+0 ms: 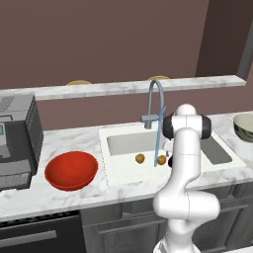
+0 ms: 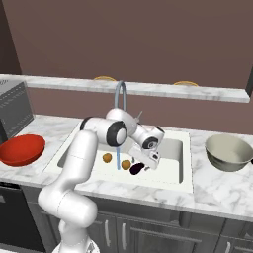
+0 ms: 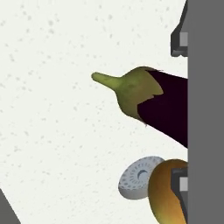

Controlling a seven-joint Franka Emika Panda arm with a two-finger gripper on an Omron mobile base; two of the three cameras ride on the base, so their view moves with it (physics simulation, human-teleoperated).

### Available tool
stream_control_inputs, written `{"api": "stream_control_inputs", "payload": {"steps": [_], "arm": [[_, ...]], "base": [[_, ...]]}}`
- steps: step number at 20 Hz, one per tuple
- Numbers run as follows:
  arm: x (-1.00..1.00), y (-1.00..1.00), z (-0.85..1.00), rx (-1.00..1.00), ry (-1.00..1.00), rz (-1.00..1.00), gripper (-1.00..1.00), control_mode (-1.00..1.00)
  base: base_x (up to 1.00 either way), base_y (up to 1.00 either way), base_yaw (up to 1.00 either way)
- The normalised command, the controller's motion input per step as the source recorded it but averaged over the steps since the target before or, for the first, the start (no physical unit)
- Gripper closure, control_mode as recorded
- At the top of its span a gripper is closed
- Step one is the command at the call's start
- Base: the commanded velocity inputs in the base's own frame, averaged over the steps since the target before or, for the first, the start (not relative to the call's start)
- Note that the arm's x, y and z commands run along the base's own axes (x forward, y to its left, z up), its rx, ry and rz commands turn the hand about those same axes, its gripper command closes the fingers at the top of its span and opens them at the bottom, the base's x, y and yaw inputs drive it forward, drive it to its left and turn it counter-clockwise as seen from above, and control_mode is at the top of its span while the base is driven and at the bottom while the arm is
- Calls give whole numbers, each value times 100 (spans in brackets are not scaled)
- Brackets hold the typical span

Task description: Pick the apples from the sink and place them in one bowl. Place the eggplant in the other bowl. Then turn off the sink faucet.

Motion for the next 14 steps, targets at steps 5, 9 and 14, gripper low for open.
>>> {"api": "stream_control_inputs", "payload": {"steps": [5,9,14], "arm": [[0,0,-25,1,0,0,-100,-100],[-6,0,-23,1,0,0,-100,-100],[-16,2,-18,0,0,0,-100,-100]], "base": [[0,0,0],[0,0,0],[0,0,0]]}}
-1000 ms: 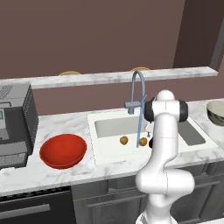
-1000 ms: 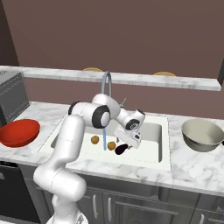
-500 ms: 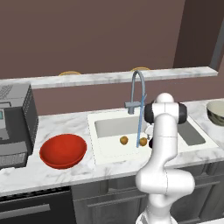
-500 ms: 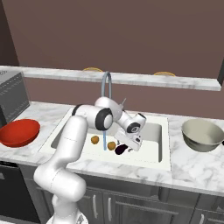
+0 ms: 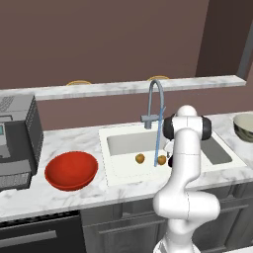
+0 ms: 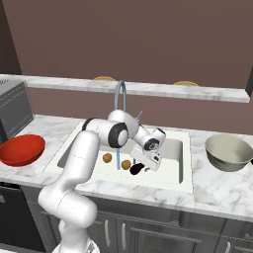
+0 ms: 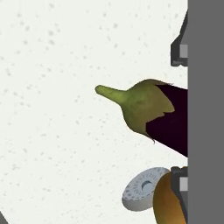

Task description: Pick the apples from the sink and place them in one bowl. Place the eggplant in the other bowl. Then turn off the sink faucet.

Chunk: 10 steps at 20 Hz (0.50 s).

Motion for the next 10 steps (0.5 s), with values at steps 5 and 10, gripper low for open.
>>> {"api": "stream_control_inputs", "payload": {"steps": [5,10], "arm": [[-18,12,-19,0,2,0,-100,-100],[-15,21,-22,0,7,0,100,-100]], "base": [[0,0,0],[0,0,0]]}}
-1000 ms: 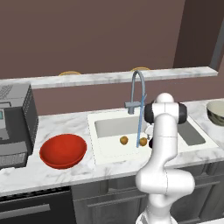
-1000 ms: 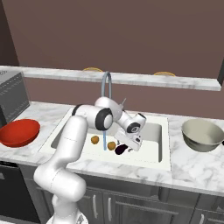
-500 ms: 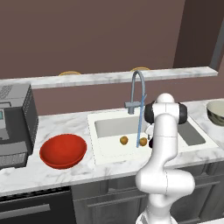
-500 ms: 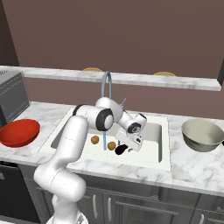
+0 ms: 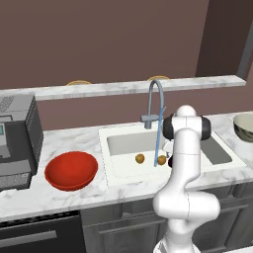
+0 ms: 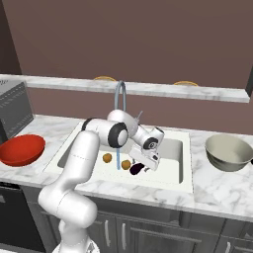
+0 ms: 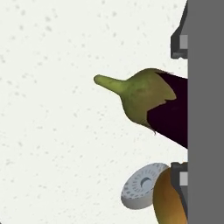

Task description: Pick the apples from the sink and place them in one bowl. Place the eggplant in the other bowl. Then turn off the sink faucet.

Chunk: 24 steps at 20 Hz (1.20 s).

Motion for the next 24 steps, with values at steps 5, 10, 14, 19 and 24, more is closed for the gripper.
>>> {"api": "stream_control_inputs", "payload": {"steps": [5,10,14,19,24], "arm": [[-12,32,-41,0,10,0,100,-100],[-18,23,-47,0,3,0,100,-100],[-26,2,-25,0,0,0,100,-100],[-41,-1,1,0,-2,-2,100,-100],[-36,-14,25,0,-4,-4,100,-100]], "base": [[0,0,0],[0,0,0],[0,0,0],[0,0,0],[0,0,0]]}}
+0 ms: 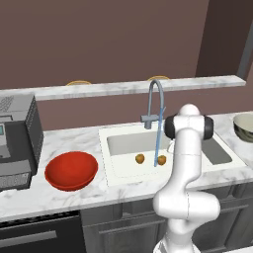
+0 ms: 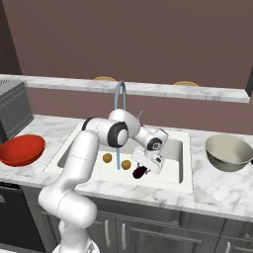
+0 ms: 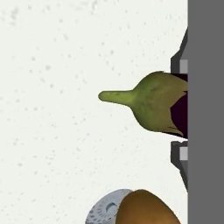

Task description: Pick the apples from the sink and place them in one bowl. Place the eggplant in the other bowl. Then turn off the sink faucet.

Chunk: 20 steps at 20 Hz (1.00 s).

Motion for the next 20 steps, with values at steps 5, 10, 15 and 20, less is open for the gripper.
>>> {"api": "stream_control_inputs", "payload": {"steps": [5,10,15,20], "arm": [[-24,-17,44,0,-7,-4,100,-100],[-18,-14,56,0,-15,-2,100,-100],[-25,-16,59,0,-19,-1,100,-100],[-30,-19,61,0,-19,-1,100,-100]], "base": [[0,0,0],[0,0,0],[0,0,0],[0,0,0]]}}
